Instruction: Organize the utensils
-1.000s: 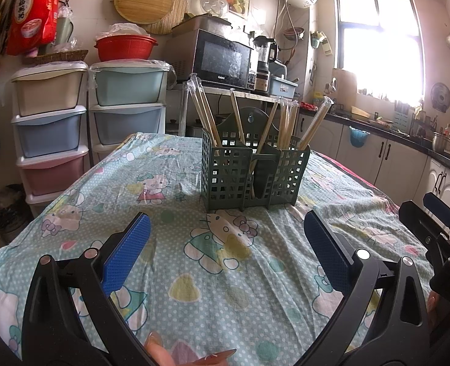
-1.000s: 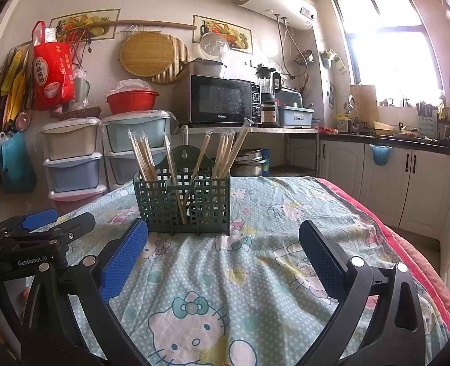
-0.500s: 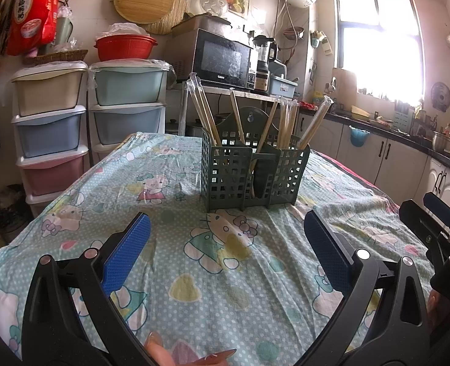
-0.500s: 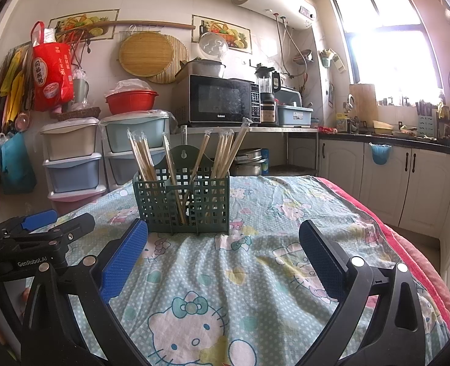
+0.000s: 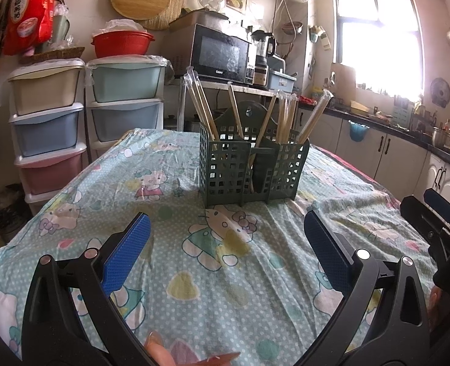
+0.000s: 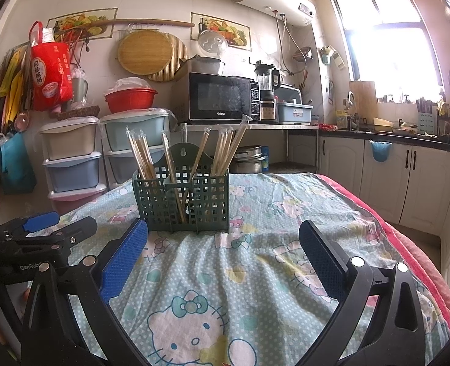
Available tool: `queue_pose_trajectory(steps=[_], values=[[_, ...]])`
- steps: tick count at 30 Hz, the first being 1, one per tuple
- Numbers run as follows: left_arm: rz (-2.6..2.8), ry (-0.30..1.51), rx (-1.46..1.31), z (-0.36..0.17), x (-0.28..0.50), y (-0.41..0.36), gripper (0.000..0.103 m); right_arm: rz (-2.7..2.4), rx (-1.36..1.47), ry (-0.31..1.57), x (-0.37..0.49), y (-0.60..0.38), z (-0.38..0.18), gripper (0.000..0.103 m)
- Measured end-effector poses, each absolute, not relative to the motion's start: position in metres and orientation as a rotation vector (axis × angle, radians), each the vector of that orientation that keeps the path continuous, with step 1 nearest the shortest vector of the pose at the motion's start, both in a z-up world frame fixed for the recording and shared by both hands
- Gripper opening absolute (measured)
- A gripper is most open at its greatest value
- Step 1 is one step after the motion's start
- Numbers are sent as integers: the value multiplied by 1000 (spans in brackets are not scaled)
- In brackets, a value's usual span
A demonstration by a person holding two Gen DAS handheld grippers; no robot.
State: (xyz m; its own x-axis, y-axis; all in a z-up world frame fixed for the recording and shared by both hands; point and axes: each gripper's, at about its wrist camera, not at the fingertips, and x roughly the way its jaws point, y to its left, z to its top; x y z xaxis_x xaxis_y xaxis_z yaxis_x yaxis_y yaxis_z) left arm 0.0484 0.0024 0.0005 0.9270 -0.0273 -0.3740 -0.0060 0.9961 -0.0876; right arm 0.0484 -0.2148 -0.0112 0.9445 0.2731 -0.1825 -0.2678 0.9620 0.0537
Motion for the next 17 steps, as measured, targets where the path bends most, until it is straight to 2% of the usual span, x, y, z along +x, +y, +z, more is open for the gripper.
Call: queue_pose_trajectory(steps=[10,14,17], values=[[26,451,-116,-2,60,11,93,276,32,200,50,-213,-11,97],[89,581,-148,-1,87,45,93,263,77,259,69,-232,-4,97],[185,691,-139,-4,113,89,93,168,-21,361,102,-246,4,97]])
